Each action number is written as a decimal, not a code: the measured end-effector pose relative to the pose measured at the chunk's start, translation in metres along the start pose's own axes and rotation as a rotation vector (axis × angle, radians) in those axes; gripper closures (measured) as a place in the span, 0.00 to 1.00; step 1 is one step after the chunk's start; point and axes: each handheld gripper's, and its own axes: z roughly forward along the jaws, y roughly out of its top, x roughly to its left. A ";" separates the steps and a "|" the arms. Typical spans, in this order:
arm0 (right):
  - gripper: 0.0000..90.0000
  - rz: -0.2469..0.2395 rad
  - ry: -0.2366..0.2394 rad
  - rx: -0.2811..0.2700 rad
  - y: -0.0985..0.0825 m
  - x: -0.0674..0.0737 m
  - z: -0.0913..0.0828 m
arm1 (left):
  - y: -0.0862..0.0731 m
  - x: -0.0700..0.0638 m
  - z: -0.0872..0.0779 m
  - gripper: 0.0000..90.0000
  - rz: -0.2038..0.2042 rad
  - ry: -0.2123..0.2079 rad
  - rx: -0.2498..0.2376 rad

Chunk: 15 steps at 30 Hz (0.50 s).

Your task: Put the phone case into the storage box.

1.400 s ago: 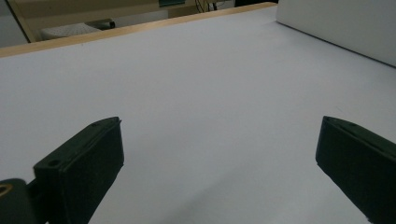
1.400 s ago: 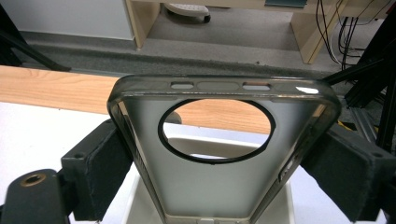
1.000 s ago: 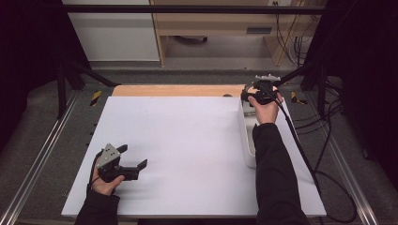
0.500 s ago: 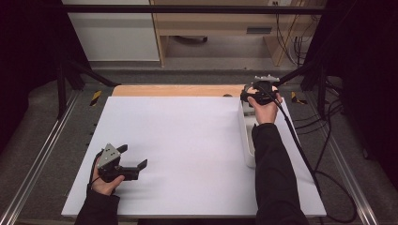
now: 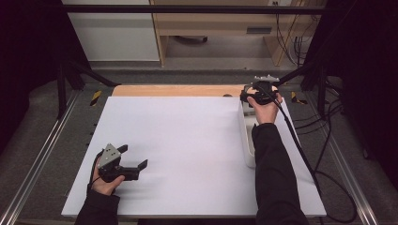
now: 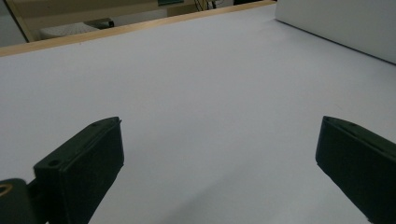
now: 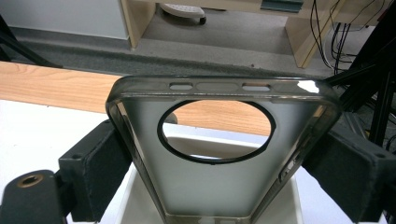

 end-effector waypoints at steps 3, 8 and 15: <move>0.12 0.000 0.002 0.000 0.000 0.000 0.000 | 0.000 0.000 0.000 0.01 0.001 0.000 0.000; 0.10 0.005 0.018 -0.007 0.001 -0.001 -0.001 | 0.000 0.000 0.000 0.01 0.001 -0.001 0.000; 0.07 -0.013 0.010 0.000 0.000 -0.001 0.000 | 0.000 0.000 0.000 0.01 0.001 -0.002 -0.001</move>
